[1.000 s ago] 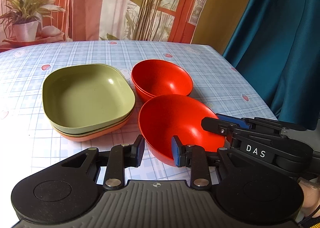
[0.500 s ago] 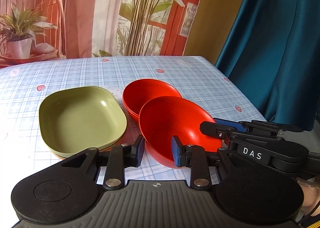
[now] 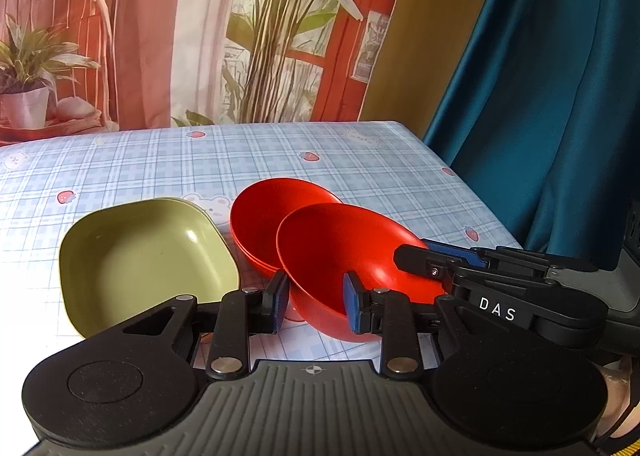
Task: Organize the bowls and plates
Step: 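Lift the third red bowl with the left gripper and nest it into the bowls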
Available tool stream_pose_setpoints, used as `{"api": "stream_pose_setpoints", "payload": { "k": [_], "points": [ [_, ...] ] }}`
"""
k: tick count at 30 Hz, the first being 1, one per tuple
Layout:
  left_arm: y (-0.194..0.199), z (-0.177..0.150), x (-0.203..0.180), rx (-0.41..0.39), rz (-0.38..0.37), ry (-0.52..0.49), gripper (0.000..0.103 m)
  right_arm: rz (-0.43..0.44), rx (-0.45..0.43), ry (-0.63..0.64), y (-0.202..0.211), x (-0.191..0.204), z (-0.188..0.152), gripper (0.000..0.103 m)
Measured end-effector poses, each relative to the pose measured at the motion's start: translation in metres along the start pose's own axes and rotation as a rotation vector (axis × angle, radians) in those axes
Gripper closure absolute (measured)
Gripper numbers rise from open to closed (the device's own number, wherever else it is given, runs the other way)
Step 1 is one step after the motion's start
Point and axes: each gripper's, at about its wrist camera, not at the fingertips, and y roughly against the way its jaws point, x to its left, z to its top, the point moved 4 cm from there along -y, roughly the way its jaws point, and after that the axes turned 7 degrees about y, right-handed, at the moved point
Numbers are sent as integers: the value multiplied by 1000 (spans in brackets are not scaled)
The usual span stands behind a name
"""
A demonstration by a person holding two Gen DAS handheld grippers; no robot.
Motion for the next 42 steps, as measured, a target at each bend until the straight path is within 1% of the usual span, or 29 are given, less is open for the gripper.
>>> {"api": "stream_pose_setpoints", "payload": {
  "k": [8, 17, 21, 27, 34, 42],
  "points": [
    [-6, 3, 1, 8, -6, 9, 72, -2, -1, 2, -5, -4, 4, 85],
    [-9, 14, 6, -3, 1, 17, 72, 7, -35, 36, -14, 1, 29, 85],
    [-13, 21, 5, -10, 12, 6, 72, 8, -44, 56, -19, 2, 38, 85],
    [-21, 34, 8, -26, 40, -14, 72, 11, -39, 95, -36, 1, 48, 85],
    [-47, 43, 15, 14, 71, -37, 72, 8, -17, 103, -62, -4, 50, 85],
    [-70, 43, 22, 60, 95, -48, 72, 2, 15, 118, -83, -7, 46, 85]
  ]
}}
